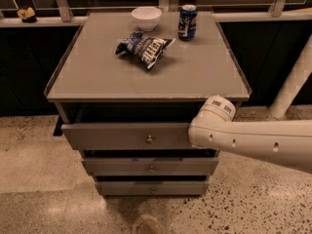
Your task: Open top drawer
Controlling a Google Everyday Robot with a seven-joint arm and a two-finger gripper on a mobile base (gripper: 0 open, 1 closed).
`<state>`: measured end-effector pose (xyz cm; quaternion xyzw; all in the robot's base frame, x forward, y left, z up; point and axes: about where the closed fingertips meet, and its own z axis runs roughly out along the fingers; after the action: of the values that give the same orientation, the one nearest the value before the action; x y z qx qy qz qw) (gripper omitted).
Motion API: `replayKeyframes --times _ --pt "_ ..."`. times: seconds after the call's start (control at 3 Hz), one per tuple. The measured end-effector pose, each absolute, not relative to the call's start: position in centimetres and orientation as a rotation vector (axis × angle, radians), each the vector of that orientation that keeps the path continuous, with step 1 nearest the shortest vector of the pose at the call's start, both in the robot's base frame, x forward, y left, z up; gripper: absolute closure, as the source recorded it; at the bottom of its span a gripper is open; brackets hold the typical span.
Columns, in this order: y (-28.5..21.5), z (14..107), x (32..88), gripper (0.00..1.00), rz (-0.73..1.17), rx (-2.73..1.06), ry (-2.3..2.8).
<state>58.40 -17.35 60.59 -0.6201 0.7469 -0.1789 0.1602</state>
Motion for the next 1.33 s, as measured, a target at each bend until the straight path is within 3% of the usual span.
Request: replayKeyframes --times 0.33,0.67,1.33 --pt "-17.4 60.6 58.4 0.85 -0.511 -1.771 2.134" --pt "-17.4 61.4 58.5 1.00 -0.511 -1.771 2.134" --pt "-17.6 61.9 58.1 1.00 -0.512 -1.762 2.135"
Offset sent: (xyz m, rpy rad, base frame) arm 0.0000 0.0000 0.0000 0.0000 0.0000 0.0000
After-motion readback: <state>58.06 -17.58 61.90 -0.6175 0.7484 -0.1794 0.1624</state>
